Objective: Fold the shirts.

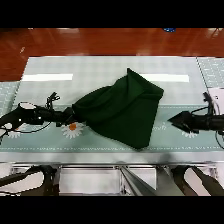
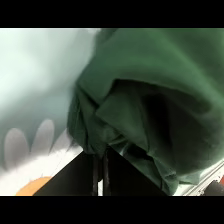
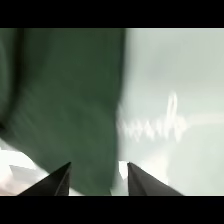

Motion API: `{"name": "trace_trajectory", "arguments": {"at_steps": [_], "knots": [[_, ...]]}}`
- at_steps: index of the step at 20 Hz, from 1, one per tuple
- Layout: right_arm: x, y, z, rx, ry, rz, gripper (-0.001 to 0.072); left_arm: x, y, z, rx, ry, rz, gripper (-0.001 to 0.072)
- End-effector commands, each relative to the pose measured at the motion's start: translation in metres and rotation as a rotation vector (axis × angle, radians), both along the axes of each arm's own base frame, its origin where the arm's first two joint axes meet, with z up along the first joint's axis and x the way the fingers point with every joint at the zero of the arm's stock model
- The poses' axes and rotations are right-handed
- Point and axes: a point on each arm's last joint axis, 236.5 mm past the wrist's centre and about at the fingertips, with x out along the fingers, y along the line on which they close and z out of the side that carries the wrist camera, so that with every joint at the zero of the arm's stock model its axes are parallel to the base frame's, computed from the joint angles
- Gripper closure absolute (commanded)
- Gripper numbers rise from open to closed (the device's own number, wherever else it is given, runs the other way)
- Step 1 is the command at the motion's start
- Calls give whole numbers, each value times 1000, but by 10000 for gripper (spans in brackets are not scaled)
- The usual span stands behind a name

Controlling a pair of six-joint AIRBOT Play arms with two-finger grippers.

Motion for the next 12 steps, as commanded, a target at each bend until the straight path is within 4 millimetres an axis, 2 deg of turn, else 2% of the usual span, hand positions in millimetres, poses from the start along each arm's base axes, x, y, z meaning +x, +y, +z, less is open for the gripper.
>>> {"name": "trace_trajectory", "arguments": {"at_steps": [1,4,10,12], "knots": [[-48,6,-30,-86,188,103,304,3,-6,3,-12,-4,-20,682],[-59,21,-38,-67,223,129,304,3,-5,3,-11,-4,-21,682],[-64,47,-48,-76,227,196,305,-3,-9,6,-30,11,-40,683],[-56,61,-56,-63,227,197,304,-2,-9,6,-29,10,-38,682]]}}
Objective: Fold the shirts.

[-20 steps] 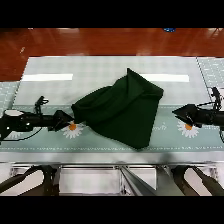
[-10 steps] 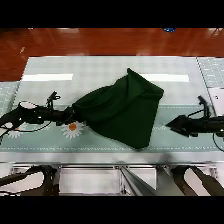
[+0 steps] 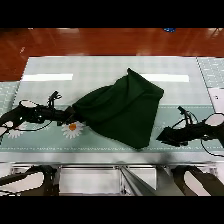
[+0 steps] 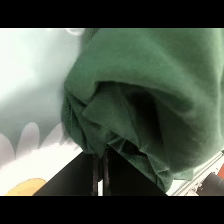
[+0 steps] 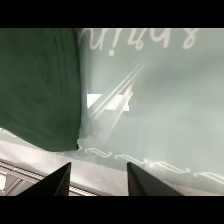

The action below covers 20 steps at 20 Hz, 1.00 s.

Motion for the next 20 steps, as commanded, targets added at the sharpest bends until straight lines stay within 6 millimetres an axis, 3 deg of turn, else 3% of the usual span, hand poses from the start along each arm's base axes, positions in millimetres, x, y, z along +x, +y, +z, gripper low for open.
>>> {"name": "trace_trajectory", "arguments": {"at_steps": [1,11,12,13,14,15,18,20], "knots": [[12,25,-13,22,-4,-8,305,-2,-1,1,-7,6,-7,682],[53,82,-30,153,-58,-117,305,-4,-3,2,-15,12,-14,683],[59,87,-25,181,-70,-125,331,-4,-3,3,-17,13,-15,682],[64,88,-21,189,-84,-125,400,-5,-3,3,-17,13,-16,682],[69,88,-18,188,-104,-116,541,-5,-3,2,-16,13,-16,682],[76,89,-13,191,-127,-108,679,-4,-3,2,-17,13,-15,682],[95,99,23,243,-205,-8,688,2,0,11,-23,-10,-9,682],[127,98,75,242,-338,65,688,23,7,50,-51,-99,-18,683]]}}
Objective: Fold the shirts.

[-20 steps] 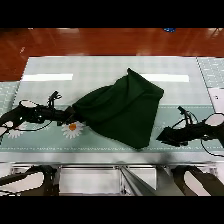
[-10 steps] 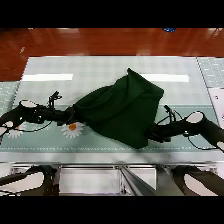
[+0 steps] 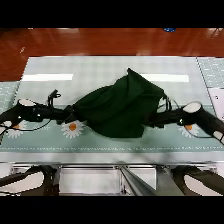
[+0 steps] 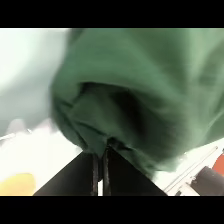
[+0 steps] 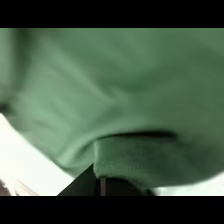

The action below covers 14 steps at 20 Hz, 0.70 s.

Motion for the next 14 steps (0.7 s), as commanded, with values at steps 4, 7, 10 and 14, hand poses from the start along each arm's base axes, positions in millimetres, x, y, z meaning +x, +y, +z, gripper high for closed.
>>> {"name": "trace_trajectory", "arguments": {"at_steps": [4,7,10,14], "knots": [[108,-48,251,-140,-637,3,689,86,46,197,-13,-489,124,683],[99,-87,427,-252,-1044,-108,689,93,72,347,55,-826,203,683],[44,-94,530,-319,-1293,-127,689,54,70,480,129,-1147,220,683],[-27,-103,580,-431,-1461,-205,688,-31,55,590,285,-1483,233,683]]}}
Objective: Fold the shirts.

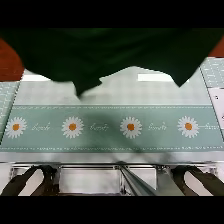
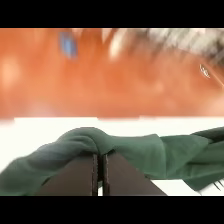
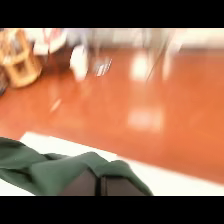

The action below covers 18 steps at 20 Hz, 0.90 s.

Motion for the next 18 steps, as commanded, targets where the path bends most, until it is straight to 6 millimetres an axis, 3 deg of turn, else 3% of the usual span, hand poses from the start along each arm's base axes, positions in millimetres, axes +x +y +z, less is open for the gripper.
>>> {"name": "trace_trajectory", "arguments": {"at_steps": [1,4,6,8,10,12,14,16,18], "knots": [[-70,-17,48,-77,-171,-143,688,-84,-12,91,148,-281,115,683],[-115,-32,47,-128,-190,-261,688,-138,-2,104,285,-357,315,683],[-130,-50,20,-135,-99,-350,688,-170,8,92,360,-327,418,683],[-136,-63,-11,-133,-12,-407,688,-201,34,83,386,-300,545,683],[-135,-68,-45,-122,74,-423,688,-216,52,64,365,-240,581,683],[-125,-70,-78,-103,165,-421,688,-202,54,11,359,-47,519,683],[-104,-67,-114,-83,270,-386,689,-171,59,-50,374,152,472,683],[-78,-55,-146,-61,342,-305,690,-135,61,-121,370,357,408,683],[-53,-33,-192,-21,470,-173,690,-103,42,-196,306,556,276,682]]}}
